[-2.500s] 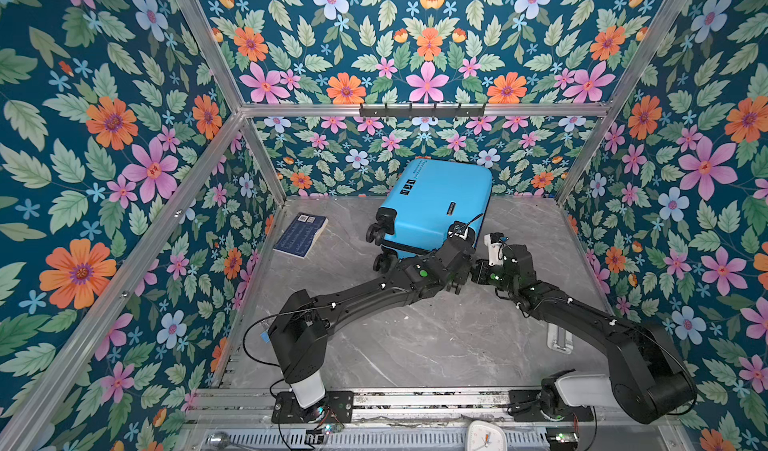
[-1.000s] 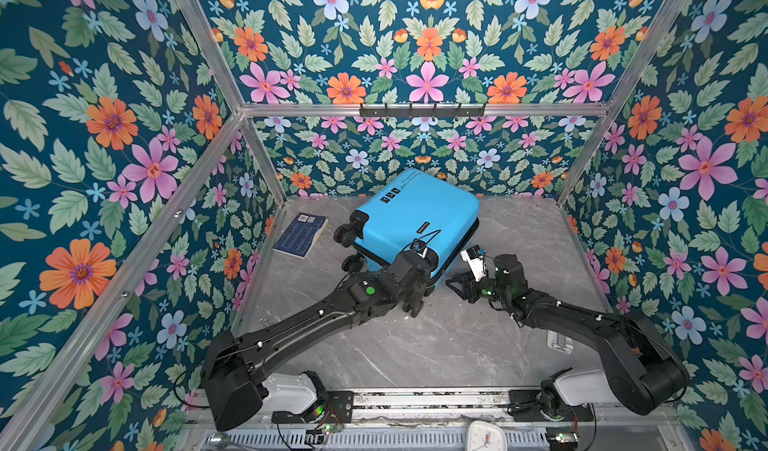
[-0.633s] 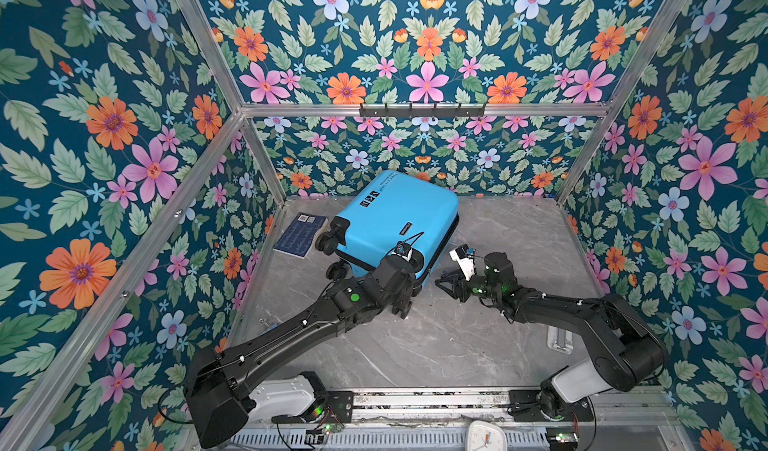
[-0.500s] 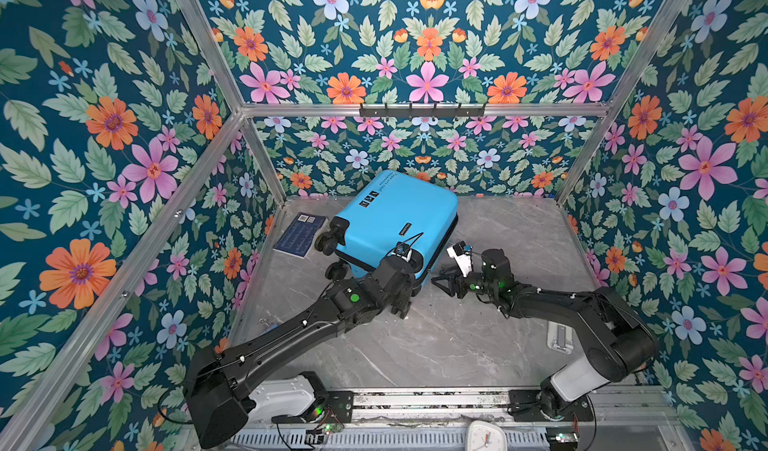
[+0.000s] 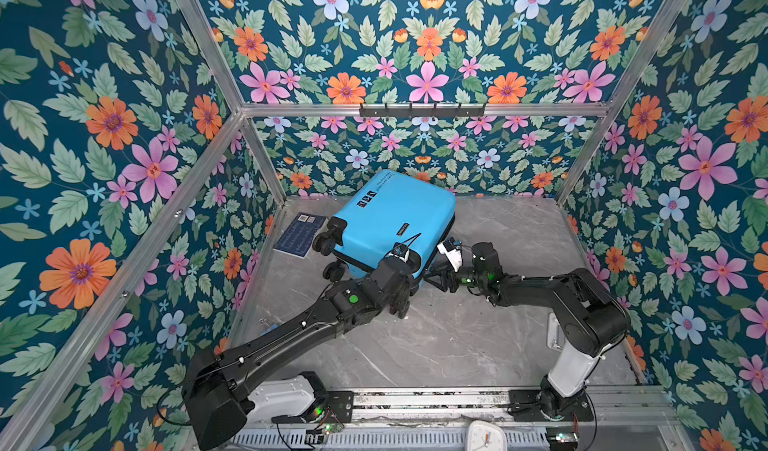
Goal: Pack the luggage
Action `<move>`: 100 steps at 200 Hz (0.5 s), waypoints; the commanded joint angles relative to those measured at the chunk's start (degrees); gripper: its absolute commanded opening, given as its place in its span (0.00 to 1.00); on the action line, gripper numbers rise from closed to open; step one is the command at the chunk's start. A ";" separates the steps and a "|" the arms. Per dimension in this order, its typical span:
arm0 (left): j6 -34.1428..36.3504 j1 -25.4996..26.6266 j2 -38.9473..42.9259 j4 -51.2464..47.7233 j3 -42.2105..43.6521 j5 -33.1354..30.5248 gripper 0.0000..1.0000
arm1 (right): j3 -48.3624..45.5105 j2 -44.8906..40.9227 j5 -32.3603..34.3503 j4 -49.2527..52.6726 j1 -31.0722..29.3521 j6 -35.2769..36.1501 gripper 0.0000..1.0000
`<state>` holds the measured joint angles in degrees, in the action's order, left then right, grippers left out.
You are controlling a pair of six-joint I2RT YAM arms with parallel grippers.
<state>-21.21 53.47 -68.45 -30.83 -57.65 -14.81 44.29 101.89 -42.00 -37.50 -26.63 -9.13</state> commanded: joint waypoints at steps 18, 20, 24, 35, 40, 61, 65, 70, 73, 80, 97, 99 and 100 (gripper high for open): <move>-2.24 -0.13 0.11 0.08 0.02 -2.93 0.00 | 1.27 1.94 -7.36 -7.37 0.35 -4.14 0.52; -2.21 -0.19 0.14 0.07 -0.02 -2.94 0.00 | 1.33 2.01 -7.58 -7.47 0.35 -4.32 0.52; -2.25 -0.16 0.15 0.00 -0.08 -3.01 0.00 | 1.49 2.20 -8.29 -7.63 0.36 -4.63 0.51; -2.25 -0.21 0.23 -0.10 -0.10 -3.04 0.00 | 1.89 2.55 -9.67 -7.94 0.36 -5.38 0.51; -2.25 -0.20 0.21 -0.11 -0.08 -3.12 0.00 | 1.87 2.75 -10.24 -8.41 0.40 -5.86 0.50; -2.33 -0.21 0.31 -0.37 -0.07 -3.12 0.00 | 1.62 3.64 -12.41 -11.96 1.01 -8.77 0.49; -2.36 -0.21 0.39 -0.45 -0.03 -3.20 0.00 | 1.67 3.90 -12.71 -12.66 1.17 -9.38 0.49; -2.43 -0.21 0.41 -0.49 -0.09 -3.22 0.00 | 1.59 4.19 -13.12 -13.80 1.40 -10.22 0.49; -2.43 -0.21 0.46 -0.52 -0.05 -3.24 0.00 | 1.55 4.39 -13.36 -14.54 1.48 -10.72 0.49; -2.53 -0.21 0.51 -0.55 0.04 -3.21 0.00 | 1.51 4.88 -13.69 -15.85 1.75 -11.82 0.48; -2.69 -0.21 0.59 -0.72 0.00 -3.22 0.00 | 2.07 6.04 -14.24 -18.07 2.04 -13.67 0.45; -2.74 -0.21 0.66 -0.72 0.04 -3.26 0.00 | 2.15 6.11 -14.25 -18.19 2.09 -13.82 0.45; -2.76 -0.21 0.67 -0.77 0.01 -3.23 0.00 | 2.17 6.25 -14.25 -18.25 2.06 -13.82 0.45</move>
<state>-21.96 53.41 -68.31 -30.96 -57.56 -15.27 45.69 107.00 -53.78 -47.05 -24.71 -19.35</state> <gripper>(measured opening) 0.408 0.467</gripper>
